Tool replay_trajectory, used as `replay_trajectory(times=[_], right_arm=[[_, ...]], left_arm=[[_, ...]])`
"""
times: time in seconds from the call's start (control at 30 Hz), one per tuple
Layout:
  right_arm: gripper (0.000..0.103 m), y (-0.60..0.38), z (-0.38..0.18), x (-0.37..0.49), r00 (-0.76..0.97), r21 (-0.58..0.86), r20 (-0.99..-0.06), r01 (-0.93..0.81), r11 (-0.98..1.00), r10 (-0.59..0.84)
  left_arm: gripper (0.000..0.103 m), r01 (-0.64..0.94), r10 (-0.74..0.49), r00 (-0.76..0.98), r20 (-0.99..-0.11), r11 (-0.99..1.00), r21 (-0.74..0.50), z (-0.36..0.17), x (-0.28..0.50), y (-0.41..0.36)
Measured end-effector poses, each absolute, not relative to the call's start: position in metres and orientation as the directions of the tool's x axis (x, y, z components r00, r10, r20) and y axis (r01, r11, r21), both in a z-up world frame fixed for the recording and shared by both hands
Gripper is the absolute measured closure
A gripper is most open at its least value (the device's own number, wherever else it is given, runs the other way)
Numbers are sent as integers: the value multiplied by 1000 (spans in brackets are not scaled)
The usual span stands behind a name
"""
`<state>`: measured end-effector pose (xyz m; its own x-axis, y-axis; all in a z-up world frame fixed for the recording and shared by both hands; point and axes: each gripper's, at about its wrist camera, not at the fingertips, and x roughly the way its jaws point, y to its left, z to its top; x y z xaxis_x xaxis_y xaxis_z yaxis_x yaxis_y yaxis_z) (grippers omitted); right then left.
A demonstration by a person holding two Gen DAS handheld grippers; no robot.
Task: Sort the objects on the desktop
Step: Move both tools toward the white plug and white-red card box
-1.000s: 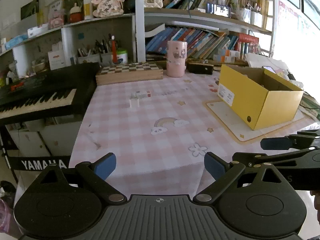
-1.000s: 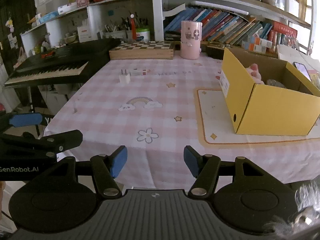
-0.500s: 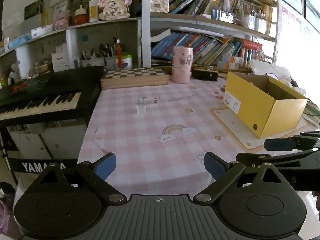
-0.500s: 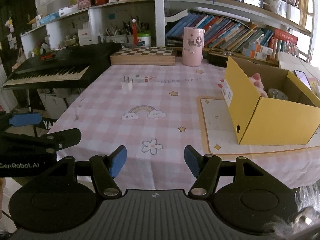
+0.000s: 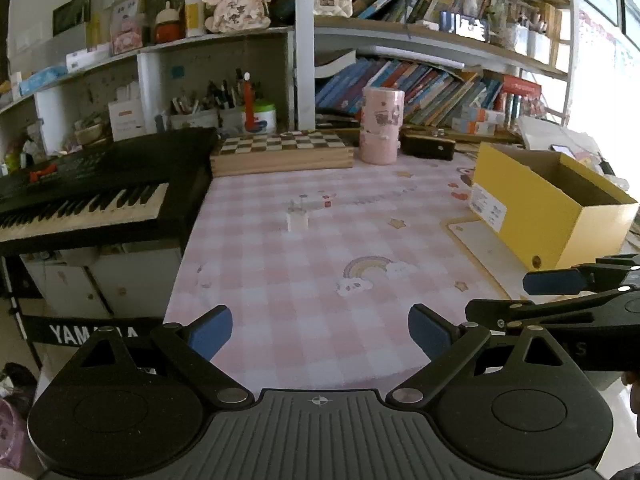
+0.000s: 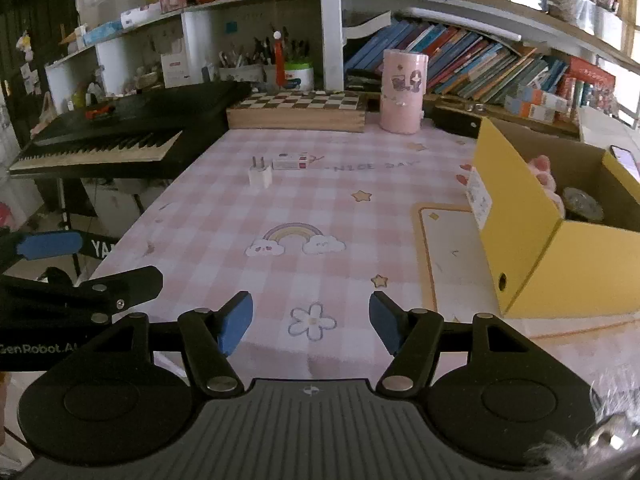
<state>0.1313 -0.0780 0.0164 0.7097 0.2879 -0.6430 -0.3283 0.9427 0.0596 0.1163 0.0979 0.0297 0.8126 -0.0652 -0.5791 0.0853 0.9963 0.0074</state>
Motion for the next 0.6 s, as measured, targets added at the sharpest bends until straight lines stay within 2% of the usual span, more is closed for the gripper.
replay_trajectory(times=[0.6], right_arm=[[38, -84, 13, 229, 679, 88, -663, -349, 933, 317]], left_arm=[[6, 16, -15, 797, -604, 1000, -4, 27, 201, 96]])
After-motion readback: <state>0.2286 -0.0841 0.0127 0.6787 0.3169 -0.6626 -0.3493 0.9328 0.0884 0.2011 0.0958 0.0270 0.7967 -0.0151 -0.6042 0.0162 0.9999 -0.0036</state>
